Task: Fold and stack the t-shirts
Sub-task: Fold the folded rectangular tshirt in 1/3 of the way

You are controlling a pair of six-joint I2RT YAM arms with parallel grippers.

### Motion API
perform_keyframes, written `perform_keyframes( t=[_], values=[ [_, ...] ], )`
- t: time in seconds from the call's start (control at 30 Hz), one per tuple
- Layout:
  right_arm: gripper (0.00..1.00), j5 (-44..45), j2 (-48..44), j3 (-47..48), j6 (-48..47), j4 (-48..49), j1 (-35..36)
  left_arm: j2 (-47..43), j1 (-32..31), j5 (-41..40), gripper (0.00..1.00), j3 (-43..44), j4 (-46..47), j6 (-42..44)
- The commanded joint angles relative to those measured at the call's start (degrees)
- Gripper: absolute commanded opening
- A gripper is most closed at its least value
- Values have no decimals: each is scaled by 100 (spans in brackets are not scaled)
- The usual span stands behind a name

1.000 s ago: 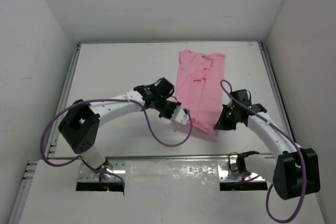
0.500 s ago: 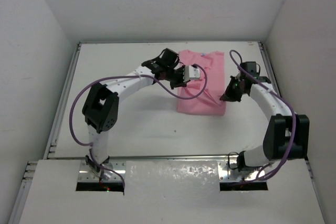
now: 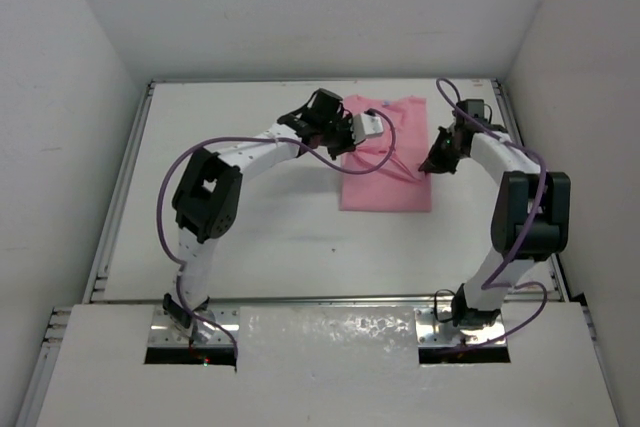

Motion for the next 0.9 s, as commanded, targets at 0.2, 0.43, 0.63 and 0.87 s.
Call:
perform_keyframes(
  t=[0.2,0.43,0.63,0.87],
  values=[
    [0,64,835,702,66,383,-115,461,176,-434,0,182,678,-290],
    [34,240,1434,975,215,586,-326,910,202,-891,25,270,986,-589],
    [37,196,1987,1642,426,533,-607,1050,325,-1339,43,559,1197,-1229],
    [28,-5,1637,1873,-284,559,-616,1244,501,-1675,46,1368,776,-2004]
  ],
)
